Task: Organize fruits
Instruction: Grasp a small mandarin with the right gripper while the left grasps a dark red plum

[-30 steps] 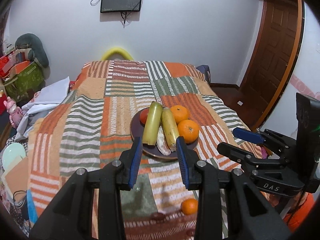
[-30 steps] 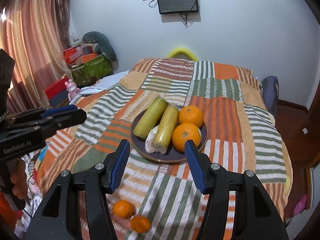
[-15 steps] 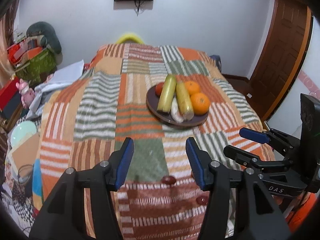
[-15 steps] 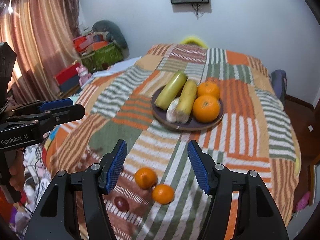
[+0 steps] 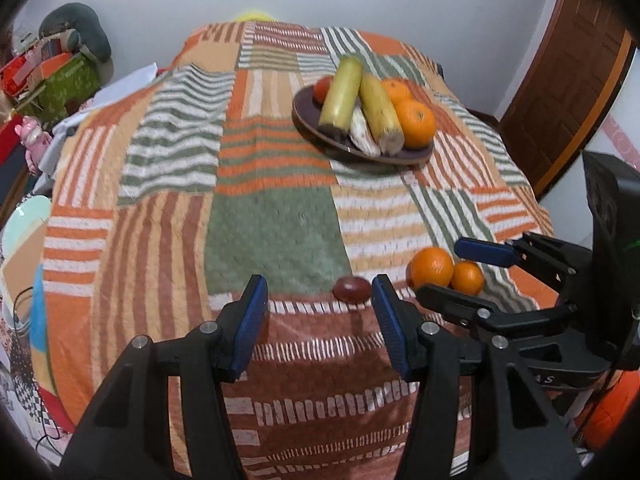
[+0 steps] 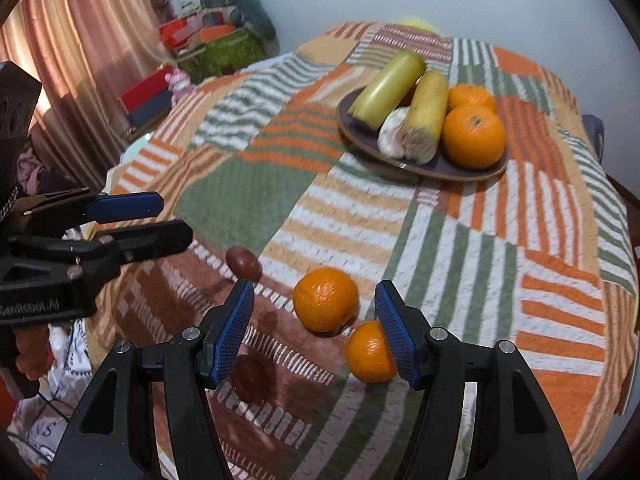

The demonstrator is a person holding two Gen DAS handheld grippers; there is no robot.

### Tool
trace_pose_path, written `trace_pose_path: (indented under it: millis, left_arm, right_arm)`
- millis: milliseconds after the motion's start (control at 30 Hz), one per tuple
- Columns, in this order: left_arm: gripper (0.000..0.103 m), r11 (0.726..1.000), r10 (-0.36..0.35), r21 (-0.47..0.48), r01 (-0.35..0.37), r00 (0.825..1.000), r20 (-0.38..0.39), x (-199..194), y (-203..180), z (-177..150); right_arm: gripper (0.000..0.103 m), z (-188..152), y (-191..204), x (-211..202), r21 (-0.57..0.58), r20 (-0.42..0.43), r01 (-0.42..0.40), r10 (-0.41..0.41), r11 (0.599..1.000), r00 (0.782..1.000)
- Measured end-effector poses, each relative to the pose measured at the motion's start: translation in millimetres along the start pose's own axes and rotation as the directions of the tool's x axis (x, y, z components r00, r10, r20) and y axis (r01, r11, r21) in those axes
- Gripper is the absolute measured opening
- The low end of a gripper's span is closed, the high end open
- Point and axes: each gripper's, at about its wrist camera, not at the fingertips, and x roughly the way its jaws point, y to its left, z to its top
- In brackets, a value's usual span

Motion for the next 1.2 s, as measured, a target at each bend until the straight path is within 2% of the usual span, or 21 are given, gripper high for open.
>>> trace_pose_path:
  millis: [100, 167, 200, 233, 267, 400, 767, 833, 967, 1200]
  left_arm:
    - [0.054, 1.000, -0.011, 0.010, 0.012, 1.000, -0.017, 7.9, -1.7, -4.3]
    - [0.053, 1.000, -0.017, 0.020, 0.018, 1.000, -0.019, 11.1, -3.7, -6.0]
    - [0.053, 1.000, -0.018, 0.024, 0.019, 1.000, -0.020, 11.9, -3.9, -5.7]
    - [0.053, 0.999, -0.021, 0.029, 0.021, 1.000, -0.021, 13.2, -5.3, -5.9]
    - [0.052, 0.999, -0.025, 0.035, 0.025, 0.999, -0.023, 14.9, -7.2, -6.1]
    - [0.051, 0.998, -0.036, 0.048, 0.038, 0.999, -0.032, 20.8, -12.2, -6.3]
    - [0.035, 0.996, -0.053, 0.061, 0.058, 0.995, -0.082, 50.0, -21.1, -2.0]
    - [0.028, 0.997, -0.041, 0.068, 0.047, 0.996, -0.076, 52.3, -22.3, -1.2]
    - [0.027, 0.996, -0.041, 0.074, 0.046, 0.997, -0.073, 53.0, -22.0, 2.1]
    - [0.027, 0.997, -0.038, 0.074, 0.039, 0.999, -0.013, 38.0, -18.6, 21.9]
  right_arm:
    - [0.058, -0.8, 0.4, 4.8, -0.010, -0.004, 0.016, -0.016, 1.000, 1.000]
    - [0.049, 1.1, -0.6, 5.9, -0.012, -0.007, 0.015, -0.015, 1.000, 1.000]
    - [0.040, 1.9, -1.4, 6.2, -0.014, -0.013, 0.005, -0.005, 1.000, 1.000]
    - [0.035, 2.5, -0.5, 6.0, -0.017, -0.016, 0.004, -0.004, 1.000, 1.000]
    - [0.034, 3.5, -1.0, 6.0, -0.017, -0.015, 0.006, -0.006, 1.000, 1.000]
    - [0.034, 4.3, -7.2, 4.0, -0.004, -0.008, -0.011, 0.011, 1.000, 1.000]
    - [0.034, 9.7, -35.6, -24.7, 0.064, 0.069, 0.031, -0.036, 0.997, 0.997]
    - [0.034, 9.2, -42.2, -27.5, 0.079, 0.073, 0.042, -0.048, 0.996, 0.996]
    - [0.034, 10.0, -52.3, -31.2, 0.103, 0.078, 0.058, -0.066, 0.993, 0.995]
    - [0.034, 18.8, -62.7, -35.6, 0.121, 0.101, 0.065, -0.078, 0.991, 0.992]
